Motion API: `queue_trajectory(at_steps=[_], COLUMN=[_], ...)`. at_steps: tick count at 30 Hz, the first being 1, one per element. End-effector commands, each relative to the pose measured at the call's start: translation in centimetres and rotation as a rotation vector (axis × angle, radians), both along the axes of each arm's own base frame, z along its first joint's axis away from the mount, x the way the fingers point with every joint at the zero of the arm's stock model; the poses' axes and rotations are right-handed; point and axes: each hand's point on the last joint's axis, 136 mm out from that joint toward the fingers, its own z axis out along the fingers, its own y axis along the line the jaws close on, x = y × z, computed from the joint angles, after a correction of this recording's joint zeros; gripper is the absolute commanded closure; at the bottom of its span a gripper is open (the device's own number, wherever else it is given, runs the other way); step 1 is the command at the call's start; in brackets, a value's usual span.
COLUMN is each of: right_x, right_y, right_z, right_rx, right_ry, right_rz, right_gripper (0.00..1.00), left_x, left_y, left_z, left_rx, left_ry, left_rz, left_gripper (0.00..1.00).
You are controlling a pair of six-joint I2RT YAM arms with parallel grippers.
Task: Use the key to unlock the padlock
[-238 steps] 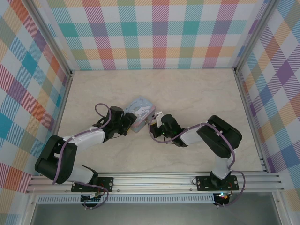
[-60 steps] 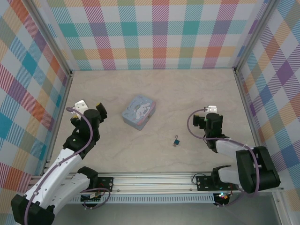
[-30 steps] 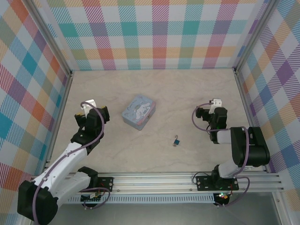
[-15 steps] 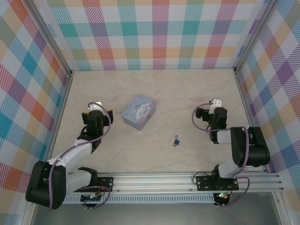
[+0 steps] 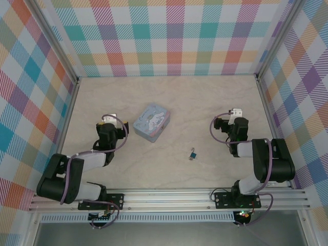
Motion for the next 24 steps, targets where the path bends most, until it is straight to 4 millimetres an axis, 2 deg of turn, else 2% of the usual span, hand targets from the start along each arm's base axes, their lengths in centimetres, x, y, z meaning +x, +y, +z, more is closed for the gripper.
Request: queue_trajectory(at_steps=[1,7,10,11,12,24], right_x=[0.2,0.2,0.2,0.2,0.2,0.2], right_y=[0.3,0.3,0.3,0.2,0.3,0.4], right_z=[0.7,0.7,0.6,0.7,0.6,0.6], right_rx=[0.02,0.02,0.02,0.019,0.019,0.02], right_ry=[-0.022,-0.022,-0.02,-0.02,-0.02,-0.019], right_rz=[0.009,0.008,0.007,0.007,0.008,0.012], right_gripper=[0.0,0.0,0.0,0.0,0.0,0.0], left_x=[0.7,0.7,2.4,2.9,2.8,2.9], left_y=[-0.6,-0.4,0.0,1.1,1.6,1.5], left_z=[0.5,-0.7,-1.6,-1.8,-1.7,-1.7], left_rx=[-0.01,-0.059,-0.086,-0.158,-0.173,-0.159], left_ry=[-0.083,-0.08,0.021,0.041,0.035,0.035], left_rz=[-0.067,-0.105,-0.082,-0.07,-0.064,-0.061], left_gripper=[0.0,0.0,0.0,0.0,0.0,0.0])
